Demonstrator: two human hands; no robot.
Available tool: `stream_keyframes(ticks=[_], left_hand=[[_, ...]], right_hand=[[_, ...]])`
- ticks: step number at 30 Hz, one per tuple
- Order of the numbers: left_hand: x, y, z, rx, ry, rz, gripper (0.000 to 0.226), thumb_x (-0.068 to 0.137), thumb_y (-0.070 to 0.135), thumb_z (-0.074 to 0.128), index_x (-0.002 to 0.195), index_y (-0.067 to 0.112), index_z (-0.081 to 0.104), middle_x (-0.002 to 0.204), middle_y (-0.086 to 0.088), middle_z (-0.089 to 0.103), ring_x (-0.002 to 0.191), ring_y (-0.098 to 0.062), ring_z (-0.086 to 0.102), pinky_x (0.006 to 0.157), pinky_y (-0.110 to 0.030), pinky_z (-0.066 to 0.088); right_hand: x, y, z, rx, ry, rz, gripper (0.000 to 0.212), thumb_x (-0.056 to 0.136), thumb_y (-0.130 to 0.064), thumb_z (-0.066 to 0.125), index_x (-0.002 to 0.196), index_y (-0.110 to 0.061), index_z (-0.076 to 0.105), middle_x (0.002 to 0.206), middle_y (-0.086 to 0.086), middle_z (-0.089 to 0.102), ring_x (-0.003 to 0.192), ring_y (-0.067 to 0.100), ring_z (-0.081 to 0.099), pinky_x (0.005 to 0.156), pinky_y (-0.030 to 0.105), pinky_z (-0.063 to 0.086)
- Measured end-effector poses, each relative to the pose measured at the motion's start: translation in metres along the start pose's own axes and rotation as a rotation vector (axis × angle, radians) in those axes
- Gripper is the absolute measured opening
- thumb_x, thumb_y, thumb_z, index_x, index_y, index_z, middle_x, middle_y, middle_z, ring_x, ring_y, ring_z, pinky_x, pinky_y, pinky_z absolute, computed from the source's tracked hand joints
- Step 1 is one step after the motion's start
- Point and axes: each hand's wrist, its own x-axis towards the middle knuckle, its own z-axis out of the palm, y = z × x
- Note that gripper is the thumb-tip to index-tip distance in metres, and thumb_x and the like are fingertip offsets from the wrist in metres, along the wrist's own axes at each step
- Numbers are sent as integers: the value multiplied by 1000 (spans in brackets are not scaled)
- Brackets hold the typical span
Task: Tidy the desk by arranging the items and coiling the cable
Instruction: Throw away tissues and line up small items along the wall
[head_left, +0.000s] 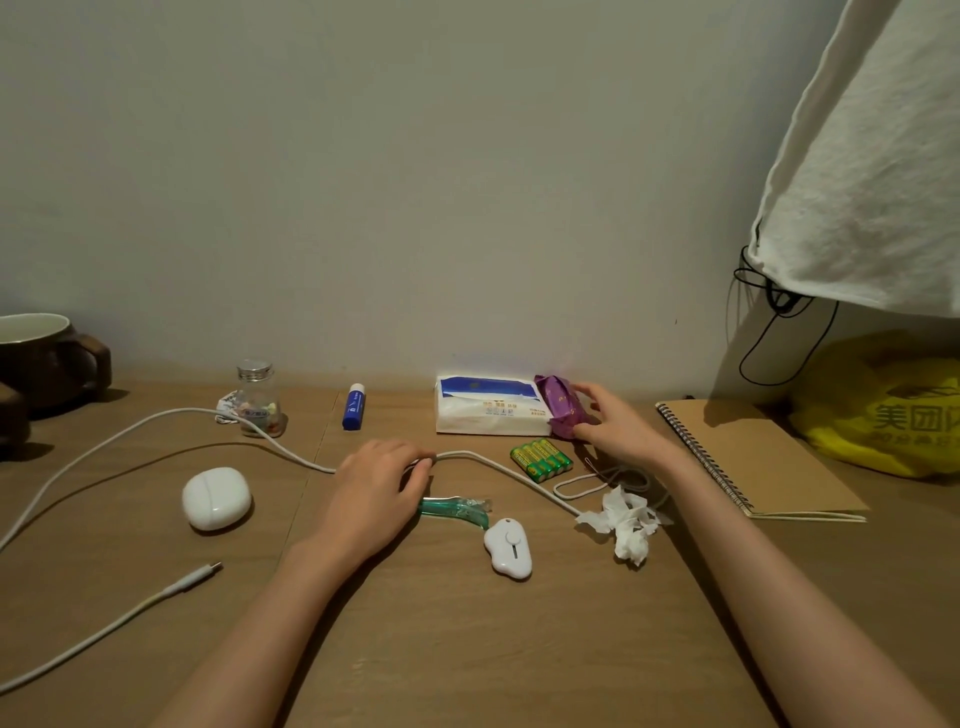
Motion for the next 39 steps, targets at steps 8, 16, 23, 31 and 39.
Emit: stream_keyframes(ticks=[8,16,23,31,39], left_hand=[[-1,3,-5,-40,4,-9,28,95,32,47,118,26,62,110,9,66,104,-7,54,92,-31,45],[-6,4,-17,-123,-19,-16,27,94,27,51,118,26,63,109,11,66,102,-5,53,90,-27,47],[-7,0,-31,-206,-58,-77,25,93,25,53,115,25,65,105,9,69,93,-2,59,87,-29,53],[-4,6,-35,-366,-24,-152,27,93,30,53,119,27,62,104,12,65,93,-2,59,77,-17,50],[-6,31,-49,-803,-109,-231,20,89,35,58,105,26,66,89,18,65,83,3,60,58,-7,46]], right_hand=[[-28,-35,4,-265,294,-235,26,87,-31,64,110,-21,55,111,-5,49,101,10,46,74,15,38],[-41,-37,39,-469,154,-108,45,82,-52,63,115,-22,52,109,-2,60,99,15,53,81,34,53],[-44,-47,47,-410,119,7,45,80,-44,68,112,-19,50,103,1,63,90,14,56,67,23,47],[-55,-61,47,-176,207,-77,54,67,-34,80,109,-23,47,102,-6,54,97,12,54,80,31,55],[-68,-103,62,-110,116,-412,55,66,-33,79,105,-29,41,108,-3,57,102,11,57,79,32,57]])
